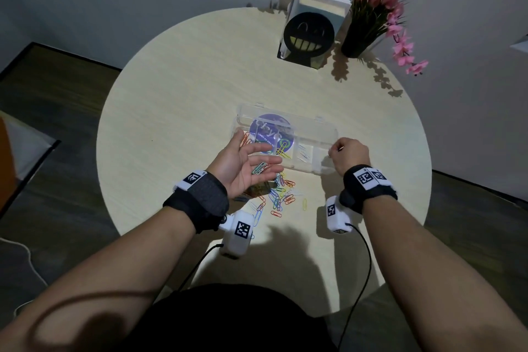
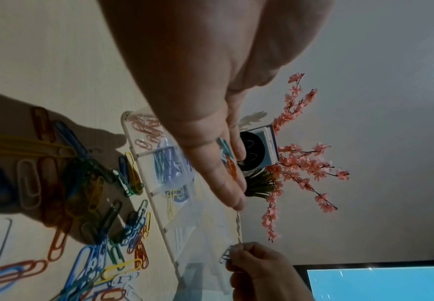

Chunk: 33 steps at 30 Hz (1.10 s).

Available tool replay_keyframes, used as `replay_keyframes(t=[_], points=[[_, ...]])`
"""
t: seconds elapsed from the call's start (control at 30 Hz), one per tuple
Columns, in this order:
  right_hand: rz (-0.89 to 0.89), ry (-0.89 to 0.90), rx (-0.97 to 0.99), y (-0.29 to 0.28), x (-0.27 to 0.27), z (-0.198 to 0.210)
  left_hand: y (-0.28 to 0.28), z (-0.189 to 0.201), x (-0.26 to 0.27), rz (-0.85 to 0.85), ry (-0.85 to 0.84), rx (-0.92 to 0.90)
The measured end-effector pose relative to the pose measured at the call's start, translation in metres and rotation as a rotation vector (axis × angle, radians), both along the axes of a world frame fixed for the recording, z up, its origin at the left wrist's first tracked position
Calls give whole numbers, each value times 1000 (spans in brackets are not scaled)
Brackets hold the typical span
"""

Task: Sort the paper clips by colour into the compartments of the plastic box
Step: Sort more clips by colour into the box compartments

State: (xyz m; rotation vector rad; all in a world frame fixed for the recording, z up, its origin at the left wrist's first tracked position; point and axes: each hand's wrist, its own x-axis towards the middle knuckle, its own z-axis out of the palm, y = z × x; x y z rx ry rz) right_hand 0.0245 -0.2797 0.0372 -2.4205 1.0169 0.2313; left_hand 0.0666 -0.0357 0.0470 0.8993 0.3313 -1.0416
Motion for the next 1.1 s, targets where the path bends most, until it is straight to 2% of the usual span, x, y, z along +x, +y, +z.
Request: replay_keyframes(t=[0.13, 0.2, 0.3, 0.37, 0.43, 0.53, 0.7, 0.87, 1.0, 1.1], points=[[79, 16, -38, 9, 3, 7, 1, 0, 1, 3, 18, -30], [210, -118, -38, 29, 5, 19, 2, 1, 0, 12, 21, -41], [455, -284, 106, 72, 2, 39, 2, 0, -1, 30, -5, -43], [593, -263, 176, 93, -1, 46, 3, 1, -3, 27, -65, -43], [688, -199, 148, 105, -3, 45, 4, 1, -4, -17, -133, -9], [701, -171, 91, 112, -7, 39, 8, 2, -6, -62, -175, 38], [695, -163, 93, 111, -13, 39, 13, 1, -9, -10, -99, 11], [510, -154, 234, 105, -8, 43, 20, 1, -8, 69, -48, -6], [652, -73, 269, 113, 4, 47, 30, 2, -5, 95, -41, 1], [680, -51, 294, 122, 14, 46, 39, -3, 0, 119, -25, 18]])
